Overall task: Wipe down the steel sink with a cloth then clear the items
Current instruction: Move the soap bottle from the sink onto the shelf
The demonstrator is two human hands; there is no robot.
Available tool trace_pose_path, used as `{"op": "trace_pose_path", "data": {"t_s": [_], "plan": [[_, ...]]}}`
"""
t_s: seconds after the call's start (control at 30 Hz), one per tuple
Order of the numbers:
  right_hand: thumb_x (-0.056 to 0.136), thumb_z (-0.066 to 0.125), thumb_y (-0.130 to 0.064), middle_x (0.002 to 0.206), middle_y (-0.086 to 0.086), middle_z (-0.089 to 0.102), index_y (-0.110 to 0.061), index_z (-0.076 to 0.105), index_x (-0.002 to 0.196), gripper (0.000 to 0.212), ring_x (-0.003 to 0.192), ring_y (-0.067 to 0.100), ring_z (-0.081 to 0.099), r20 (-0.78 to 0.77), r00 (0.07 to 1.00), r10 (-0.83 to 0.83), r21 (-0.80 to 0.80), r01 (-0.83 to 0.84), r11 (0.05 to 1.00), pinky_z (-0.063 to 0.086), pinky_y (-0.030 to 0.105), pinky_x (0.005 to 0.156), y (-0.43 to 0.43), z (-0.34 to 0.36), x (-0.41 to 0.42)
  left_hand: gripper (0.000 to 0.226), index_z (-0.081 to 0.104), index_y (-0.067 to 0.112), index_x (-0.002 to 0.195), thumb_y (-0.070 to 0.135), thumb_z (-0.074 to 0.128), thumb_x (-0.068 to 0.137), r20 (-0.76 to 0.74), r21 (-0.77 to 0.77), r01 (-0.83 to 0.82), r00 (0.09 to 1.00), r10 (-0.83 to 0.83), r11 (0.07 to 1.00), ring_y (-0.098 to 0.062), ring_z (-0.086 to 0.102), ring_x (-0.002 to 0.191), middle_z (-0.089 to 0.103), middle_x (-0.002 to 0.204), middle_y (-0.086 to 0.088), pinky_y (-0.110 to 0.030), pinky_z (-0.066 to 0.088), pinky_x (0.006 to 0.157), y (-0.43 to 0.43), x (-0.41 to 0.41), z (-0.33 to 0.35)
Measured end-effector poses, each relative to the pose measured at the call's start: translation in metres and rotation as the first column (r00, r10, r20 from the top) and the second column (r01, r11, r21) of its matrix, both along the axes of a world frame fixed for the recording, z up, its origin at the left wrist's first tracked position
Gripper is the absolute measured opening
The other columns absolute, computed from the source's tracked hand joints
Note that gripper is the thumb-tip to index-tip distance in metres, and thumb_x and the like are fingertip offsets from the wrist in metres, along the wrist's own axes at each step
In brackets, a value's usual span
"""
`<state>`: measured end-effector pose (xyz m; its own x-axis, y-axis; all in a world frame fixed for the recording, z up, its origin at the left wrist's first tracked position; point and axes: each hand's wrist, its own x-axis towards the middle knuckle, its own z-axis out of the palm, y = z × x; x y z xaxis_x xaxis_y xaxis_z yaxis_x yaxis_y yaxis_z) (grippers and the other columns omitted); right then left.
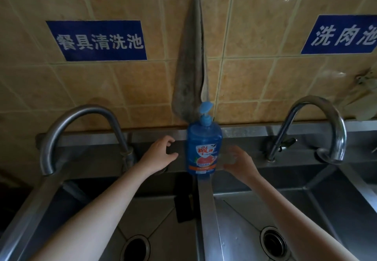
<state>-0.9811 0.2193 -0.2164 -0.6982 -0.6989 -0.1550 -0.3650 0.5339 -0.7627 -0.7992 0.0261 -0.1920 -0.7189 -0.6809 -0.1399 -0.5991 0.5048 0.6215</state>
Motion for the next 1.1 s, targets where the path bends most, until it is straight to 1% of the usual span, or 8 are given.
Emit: {"op": "trace_pose_path", "data": {"t_s": [0.1,0.23,0.3,0.47,0.57,0.67,0.83,1.1], "plan": [[0.06,0.087,-0.027,0.109,-0.012,0.056,-0.023,0.05,0.127,0.076,0.098,0.005,0.05,0.062,0.997,0.046,-0.024,-0.045,0.999,0.039,0.017,0.077,-0.014,-0.012,-0.008,0.065,0.035,0.025,0.136,0.032,0.07,0.081,-0.014,0.058,-0.017,1.0,0.018,0.998,-0.02,0.045,0.126,0.044,0.139,-0.001,-0.034,0.043,0.097,0.0,-0.019,-0.014],[0.056,0.09,-0.023,0.129,-0.003,0.056,-0.021,0.043,0.136,0.093,0.118,0.015,0.053,0.116,0.99,0.082,-0.046,-0.077,0.996,0.046,0.037,0.097,-0.032,-0.031,-0.019,0.09,0.022,0.028,0.144,0.034,0.077,0.073,-0.054,0.165,0.004,0.999,0.005,0.986,-0.019,0.036,0.134,0.031,0.15,0.003,-0.041,0.038,0.106,-0.002,-0.04,-0.03],[0.053,0.091,-0.025,0.13,-0.002,0.057,-0.022,0.041,0.137,0.098,0.12,0.017,0.053,0.143,0.985,0.1,-0.062,-0.092,0.994,0.046,0.042,0.101,-0.038,-0.039,-0.023,0.091,0.023,0.032,0.141,0.033,0.08,0.07,-0.118,0.22,0.046,0.993,-0.02,0.974,-0.012,0.036,0.13,0.031,0.148,0.01,-0.035,0.038,0.103,-0.002,-0.05,-0.034],[0.049,0.093,-0.023,0.129,-0.004,0.055,-0.021,0.037,0.137,0.104,0.119,0.015,0.054,0.247,0.958,0.149,-0.166,-0.11,0.98,0.048,0.045,0.101,-0.049,-0.055,-0.03,0.08,0.028,0.059,0.118,0.028,0.082,0.067,-0.278,0.311,0.134,0.96,-0.046,0.941,0.006,0.045,0.109,0.042,0.119,0.032,-0.012,0.041,0.08,0.001,-0.066,-0.033],[0.048,0.095,-0.019,0.128,-0.004,0.056,-0.022,0.035,0.137,0.108,0.117,0.012,0.055,0.284,0.942,0.177,-0.206,-0.12,0.971,0.051,0.037,0.097,-0.054,-0.058,-0.031,0.084,0.032,0.042,0.132,0.026,0.082,0.067,-0.312,0.311,0.168,0.948,-0.067,0.935,0.011,0.047,0.106,0.044,0.124,0.026,-0.008,0.043,0.074,-0.001,-0.066,-0.034],[0.049,0.094,-0.018,0.129,-0.005,0.056,-0.023,0.034,0.138,0.107,0.117,0.009,0.055,0.288,0.933,0.217,-0.217,-0.157,0.963,0.05,0.027,0.093,-0.055,-0.058,-0.032,0.087,0.034,0.033,0.136,0.023,0.083,0.065,-0.321,0.318,0.173,0.945,-0.066,0.932,0.001,0.049,0.114,0.047,0.13,0.018,-0.012,0.044,0.078,-0.002,-0.067,-0.035],[0.049,0.093,-0.021,0.127,-0.005,0.057,-0.024,0.035,0.137,0.105,0.117,0.012,0.057,0.285,0.928,0.24,-0.223,-0.179,0.958,0.05,0.043,0.098,-0.046,-0.054,-0.031,0.089,0.031,0.039,0.135,0.026,0.083,0.064,-0.29,0.307,0.18,0.953,-0.088,0.935,0.012,0.047,0.105,0.044,0.129,0.023,-0.008,0.044,0.073,0.005,-0.062,-0.031],[0.05,0.094,-0.024,0.124,-0.008,0.061,-0.025,0.037,0.136,0.103,0.112,0.006,0.061,0.268,0.927,0.261,-0.227,-0.203,0.953,0.052,0.038,0.097,-0.024,-0.053,-0.014,0.088,0.032,0.038,0.135,0.032,0.083,0.064,-0.274,0.256,0.185,0.955,-0.113,0.949,0.01,0.044,0.112,0.045,0.126,0.026,-0.007,0.041,0.076,0.027,-0.041,-0.029]]}}
